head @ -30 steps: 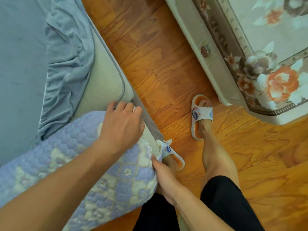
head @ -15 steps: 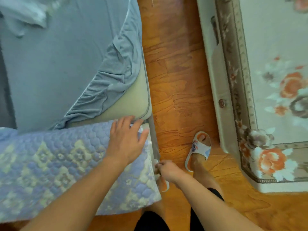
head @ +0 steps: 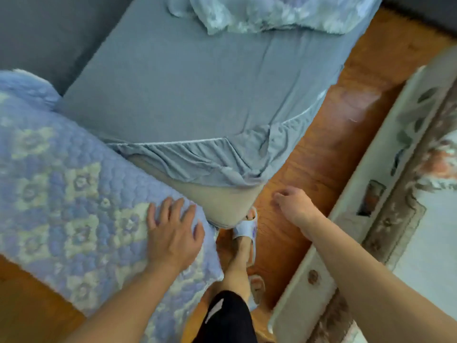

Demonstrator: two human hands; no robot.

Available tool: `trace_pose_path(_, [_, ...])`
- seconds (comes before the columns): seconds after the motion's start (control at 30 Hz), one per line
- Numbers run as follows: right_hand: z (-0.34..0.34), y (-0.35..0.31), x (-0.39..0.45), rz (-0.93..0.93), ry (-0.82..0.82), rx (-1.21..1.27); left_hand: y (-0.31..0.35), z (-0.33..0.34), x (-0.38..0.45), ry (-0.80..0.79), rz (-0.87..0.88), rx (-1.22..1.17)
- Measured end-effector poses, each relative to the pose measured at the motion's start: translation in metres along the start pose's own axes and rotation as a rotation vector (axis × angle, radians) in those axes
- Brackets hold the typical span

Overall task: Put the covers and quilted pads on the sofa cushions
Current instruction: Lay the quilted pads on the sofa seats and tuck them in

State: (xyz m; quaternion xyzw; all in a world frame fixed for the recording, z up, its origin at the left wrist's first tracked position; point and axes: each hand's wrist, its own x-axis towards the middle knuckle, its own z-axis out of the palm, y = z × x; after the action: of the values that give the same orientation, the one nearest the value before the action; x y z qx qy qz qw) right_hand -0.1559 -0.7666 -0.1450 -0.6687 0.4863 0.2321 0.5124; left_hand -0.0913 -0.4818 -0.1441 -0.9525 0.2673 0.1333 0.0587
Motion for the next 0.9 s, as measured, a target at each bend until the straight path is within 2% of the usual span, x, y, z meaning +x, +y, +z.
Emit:
trace_pose_path(0.13, [-0.002,-0.086,0.035,-0.091,-0.167,-0.138,-0.005,-0.007,0.002,-0.069,0.01,-0.056])
trace_pose_path(0.3, [-0.015,-0.158,0.083,-0.231,-0.124,-0.695,0.021,-0.019,0.032,-0.217,-0.131,-0.116])
trace_pose_path(0.37, [-0.018,-0.174,0.097,-0.273,-0.138,-0.813,0.044,-0.031,0.065,-0.242,-0.289,-0.278])
trace_pose_path(0.43, [-0.024,-0.182,0.112,-0.302,-0.209,-0.892,0.072,-0.03,0.101,-0.287,-0.488,-0.542])
trace_pose_path(0.5, [-0.03,-0.188,0.128,-0.309,-0.282,-0.967,0.094,-0.028,0.135,-0.316,-0.744,-0.869])
trace_pose_path(0.57, [-0.037,-0.194,0.148,-0.344,-0.342,-1.089,0.106,-0.021,0.158,-0.292,-1.003,-1.064])
trace_pose_path(0.63, [-0.044,-0.204,0.167,-0.404,-0.422,-1.191,0.114,-0.011,0.167,-0.269,-1.238,-1.134])
trace_pose_path(0.7, [-0.05,-0.219,0.184,-0.457,-0.548,-1.259,0.124,-0.003,0.172,-0.164,-1.408,-1.159])
trace_pose_path(0.83, [-0.061,-0.239,0.21,-0.539,-0.76,-1.369,0.151,0.005,0.198,-0.109,-1.551,-1.07])
trace_pose_path(0.9, [-0.064,-0.238,0.215,-0.536,-0.739,-1.346,0.161,-0.007,0.213,-0.099,-1.675,-0.991])
